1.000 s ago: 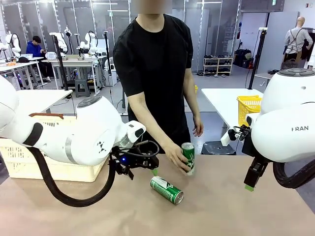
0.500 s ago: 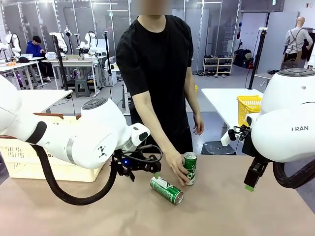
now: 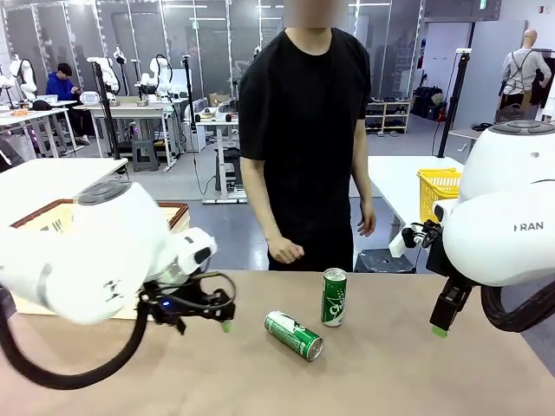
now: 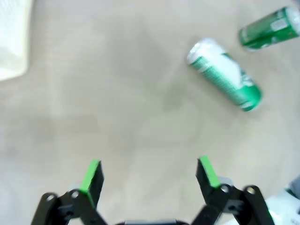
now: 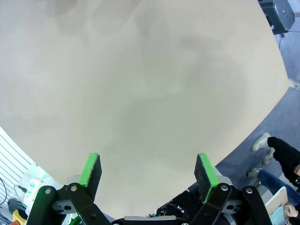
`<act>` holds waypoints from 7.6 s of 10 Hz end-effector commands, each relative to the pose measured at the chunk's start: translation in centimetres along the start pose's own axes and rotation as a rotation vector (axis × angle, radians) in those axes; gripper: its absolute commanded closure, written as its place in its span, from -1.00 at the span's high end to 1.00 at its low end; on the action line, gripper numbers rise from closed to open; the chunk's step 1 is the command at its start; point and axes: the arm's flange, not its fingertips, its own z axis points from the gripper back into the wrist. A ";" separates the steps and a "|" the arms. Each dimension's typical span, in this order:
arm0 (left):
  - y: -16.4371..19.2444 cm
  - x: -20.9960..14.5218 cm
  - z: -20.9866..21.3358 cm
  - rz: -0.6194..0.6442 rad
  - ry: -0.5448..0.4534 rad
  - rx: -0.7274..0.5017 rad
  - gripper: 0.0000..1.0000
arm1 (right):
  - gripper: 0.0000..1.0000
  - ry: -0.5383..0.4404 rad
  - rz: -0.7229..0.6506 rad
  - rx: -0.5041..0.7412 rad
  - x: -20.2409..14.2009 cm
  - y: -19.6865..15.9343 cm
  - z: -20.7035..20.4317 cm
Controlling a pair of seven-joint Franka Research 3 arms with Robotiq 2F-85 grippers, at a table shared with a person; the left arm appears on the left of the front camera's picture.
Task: Place the drinks into the Shopping basket.
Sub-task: Pick up one drink and place it into the Shopping basket.
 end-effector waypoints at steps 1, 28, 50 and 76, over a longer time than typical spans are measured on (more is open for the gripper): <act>2.4 -1.5 0.9 0.065 -0.022 0.023 1.00 | 1.00 0.004 0.007 -0.002 -0.1 -0.1 0.0; -13.1 4.7 -5.3 0.329 0.099 0.047 1.00 | 1.00 0.004 0.007 -0.002 -0.1 -0.1 0.0; -15.9 7.9 -13.5 0.757 0.020 0.155 1.00 | 1.00 0.004 0.007 -0.002 -0.1 -0.1 0.0; -18.4 5.2 5.9 0.304 0.073 0.143 -0.79 | 1.00 0.004 0.007 -0.002 -0.1 -0.1 0.0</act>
